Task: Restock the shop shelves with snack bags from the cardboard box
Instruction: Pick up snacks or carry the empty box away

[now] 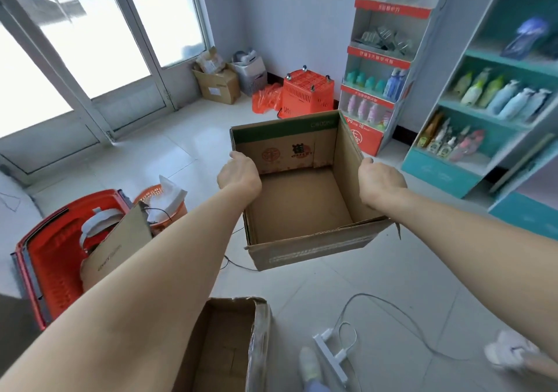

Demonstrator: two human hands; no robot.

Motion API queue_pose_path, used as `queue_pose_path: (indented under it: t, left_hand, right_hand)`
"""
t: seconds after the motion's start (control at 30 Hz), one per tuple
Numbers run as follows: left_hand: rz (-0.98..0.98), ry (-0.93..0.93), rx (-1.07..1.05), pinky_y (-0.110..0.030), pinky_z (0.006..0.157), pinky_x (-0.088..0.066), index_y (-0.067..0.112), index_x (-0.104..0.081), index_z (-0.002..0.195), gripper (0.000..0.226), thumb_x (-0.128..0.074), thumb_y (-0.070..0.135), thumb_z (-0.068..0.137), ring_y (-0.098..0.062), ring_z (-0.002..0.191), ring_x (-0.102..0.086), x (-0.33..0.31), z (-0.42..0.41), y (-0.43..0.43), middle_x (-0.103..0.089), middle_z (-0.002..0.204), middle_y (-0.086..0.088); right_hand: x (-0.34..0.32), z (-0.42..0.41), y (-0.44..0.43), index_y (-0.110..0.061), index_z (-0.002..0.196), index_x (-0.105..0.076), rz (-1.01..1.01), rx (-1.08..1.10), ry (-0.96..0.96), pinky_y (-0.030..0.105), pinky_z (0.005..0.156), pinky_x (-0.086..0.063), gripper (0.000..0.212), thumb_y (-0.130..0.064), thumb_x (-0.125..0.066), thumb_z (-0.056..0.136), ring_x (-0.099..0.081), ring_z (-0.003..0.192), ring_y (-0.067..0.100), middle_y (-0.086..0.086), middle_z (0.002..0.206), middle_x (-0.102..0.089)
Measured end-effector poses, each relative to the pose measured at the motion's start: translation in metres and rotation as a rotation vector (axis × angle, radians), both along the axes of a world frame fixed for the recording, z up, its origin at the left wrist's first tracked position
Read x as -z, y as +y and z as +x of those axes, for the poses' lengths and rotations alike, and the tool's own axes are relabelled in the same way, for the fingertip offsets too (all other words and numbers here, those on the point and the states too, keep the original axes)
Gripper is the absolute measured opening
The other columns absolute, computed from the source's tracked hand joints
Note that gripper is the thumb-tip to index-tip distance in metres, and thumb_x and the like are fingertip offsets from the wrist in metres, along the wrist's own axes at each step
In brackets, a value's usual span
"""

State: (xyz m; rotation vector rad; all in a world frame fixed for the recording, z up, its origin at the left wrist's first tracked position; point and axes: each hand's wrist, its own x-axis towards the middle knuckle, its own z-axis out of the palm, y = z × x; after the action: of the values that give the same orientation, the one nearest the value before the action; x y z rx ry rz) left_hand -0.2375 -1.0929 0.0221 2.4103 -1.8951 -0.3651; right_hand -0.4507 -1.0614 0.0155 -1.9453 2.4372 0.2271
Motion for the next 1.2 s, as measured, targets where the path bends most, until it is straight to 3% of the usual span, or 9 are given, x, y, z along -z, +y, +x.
queue_pose_path:
  t: [0.17, 0.33, 0.63, 1.03, 1.2]
  left_hand:
    - [-0.008, -0.008, -0.005, -0.038, 0.094, -0.044, -0.003, -0.020, 0.145, 0.063, -0.049, -0.002, 0.089, -0.036, 0.119, -0.053, -0.002, -0.024, -0.077, -0.054, 0.128, -0.020]
    - [-0.017, -0.007, -0.030, -0.038, 0.092, -0.045, -0.003, -0.022, 0.144, 0.062, -0.050, -0.003, 0.089, -0.035, 0.116, -0.054, -0.002, -0.032, -0.140, -0.055, 0.126, -0.020]
    - [-0.041, -0.010, 0.016, -0.036, 0.085, -0.048, -0.003, -0.027, 0.141, 0.057, -0.050, -0.001, 0.089, -0.034, 0.111, -0.058, -0.004, -0.040, -0.278, -0.058, 0.121, -0.018]
    - [-0.064, -0.010, 0.055, -0.035, 0.083, -0.049, 0.001, -0.040, 0.127, 0.037, -0.051, 0.001, 0.092, -0.031, 0.107, -0.059, -0.005, -0.095, -0.464, -0.059, 0.116, -0.016]
    - [-0.065, -0.016, 0.017, -0.037, 0.083, -0.048, 0.000, -0.040, 0.128, 0.039, -0.051, -0.001, 0.090, -0.034, 0.109, -0.059, 0.000, -0.108, -0.542, -0.059, 0.117, -0.017]
  right_hand:
    - [0.003, -0.025, -0.074, -0.003, 0.123, -0.045, -0.017, 0.003, -0.011, 0.029, 0.062, -0.045, 0.037, -0.002, -0.059, 0.088, -0.062, 0.089, 0.027, 0.016, 0.106, -0.060]
    - [0.000, -0.035, -0.145, -0.002, 0.128, -0.043, -0.001, -0.015, -0.023, 0.030, 0.065, -0.044, 0.044, -0.001, -0.059, 0.088, -0.062, 0.099, 0.030, 0.017, 0.113, -0.059]
    - [-0.011, -0.043, -0.271, 0.003, 0.141, -0.032, 0.042, 0.006, -0.007, 0.037, 0.085, -0.050, 0.060, 0.006, -0.056, 0.086, -0.056, 0.114, 0.035, 0.021, 0.127, -0.055]
    - [-0.005, -0.094, -0.447, 0.001, 0.136, -0.039, 0.036, 0.063, -0.045, 0.035, 0.083, -0.050, 0.052, 0.004, -0.056, 0.087, -0.058, 0.113, 0.033, 0.019, 0.124, -0.057]
    - [-0.004, -0.111, -0.527, -0.002, 0.142, -0.033, 0.014, 0.031, -0.036, 0.037, 0.092, -0.048, 0.059, 0.003, -0.056, 0.088, -0.051, 0.123, 0.033, 0.017, 0.136, -0.049]
